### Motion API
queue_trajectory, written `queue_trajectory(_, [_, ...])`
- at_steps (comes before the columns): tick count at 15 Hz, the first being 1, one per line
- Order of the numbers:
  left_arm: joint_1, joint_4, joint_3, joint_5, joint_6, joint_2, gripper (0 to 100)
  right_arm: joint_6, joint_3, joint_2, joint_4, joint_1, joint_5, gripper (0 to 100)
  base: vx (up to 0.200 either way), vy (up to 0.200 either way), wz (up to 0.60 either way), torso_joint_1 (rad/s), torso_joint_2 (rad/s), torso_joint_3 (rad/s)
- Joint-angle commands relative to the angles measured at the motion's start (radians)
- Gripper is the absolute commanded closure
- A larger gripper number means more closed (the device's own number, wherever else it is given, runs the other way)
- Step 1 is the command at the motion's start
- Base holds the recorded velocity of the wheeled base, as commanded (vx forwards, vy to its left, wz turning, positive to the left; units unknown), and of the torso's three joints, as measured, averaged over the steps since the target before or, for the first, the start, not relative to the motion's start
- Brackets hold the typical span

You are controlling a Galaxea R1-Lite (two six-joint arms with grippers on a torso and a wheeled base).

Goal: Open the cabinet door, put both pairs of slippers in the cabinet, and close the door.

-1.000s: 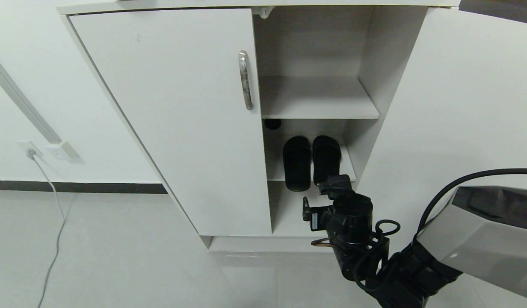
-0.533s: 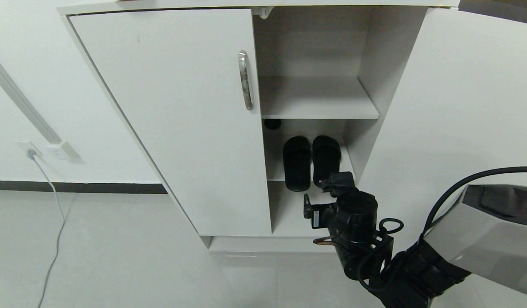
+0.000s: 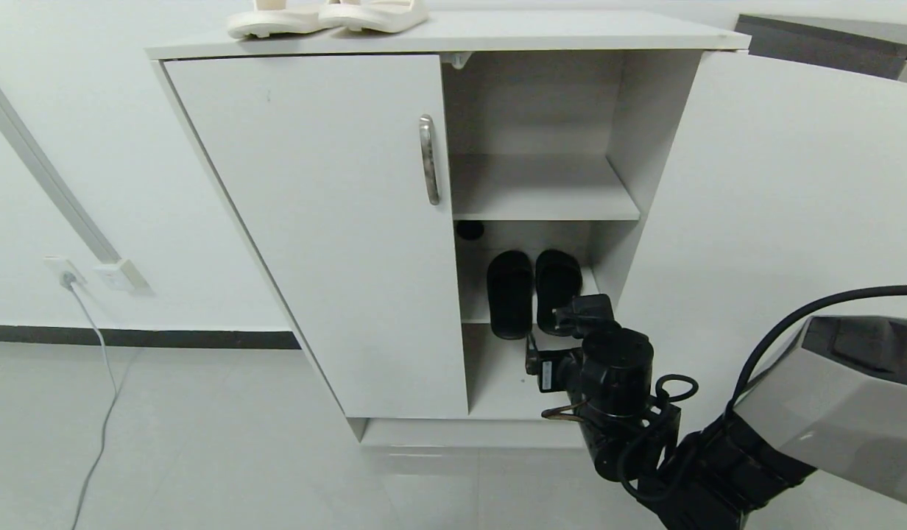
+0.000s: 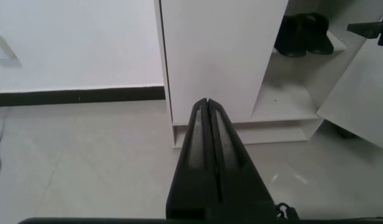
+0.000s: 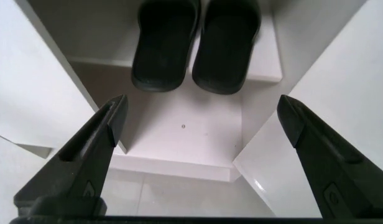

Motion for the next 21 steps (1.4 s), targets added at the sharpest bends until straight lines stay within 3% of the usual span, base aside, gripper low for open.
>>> queue_trajectory(1, [0.0,-0.001,0.0,0.0,0.0,0.002,100,-0.005,0.0,0.001,-0.002,-0.002,-0.002,0,0.0,0.0,0.0,0.002,0.0,0.198])
queue_trajectory(12, [0.0,-0.001,0.0,0.0,0.001,0.002,100,-0.005,0.006,0.001,-0.005,-0.002,-0.004,0,0.0,0.0,0.0,0.0,0.0,0.054])
queue_trajectory(21, [0.0,-0.001,0.0,0.0,0.001,0.002,100,-0.005,0.008,0.001,-0.006,0.0,-0.004,0,0.0,0.2,0.0,0.004,0.0,0.005])
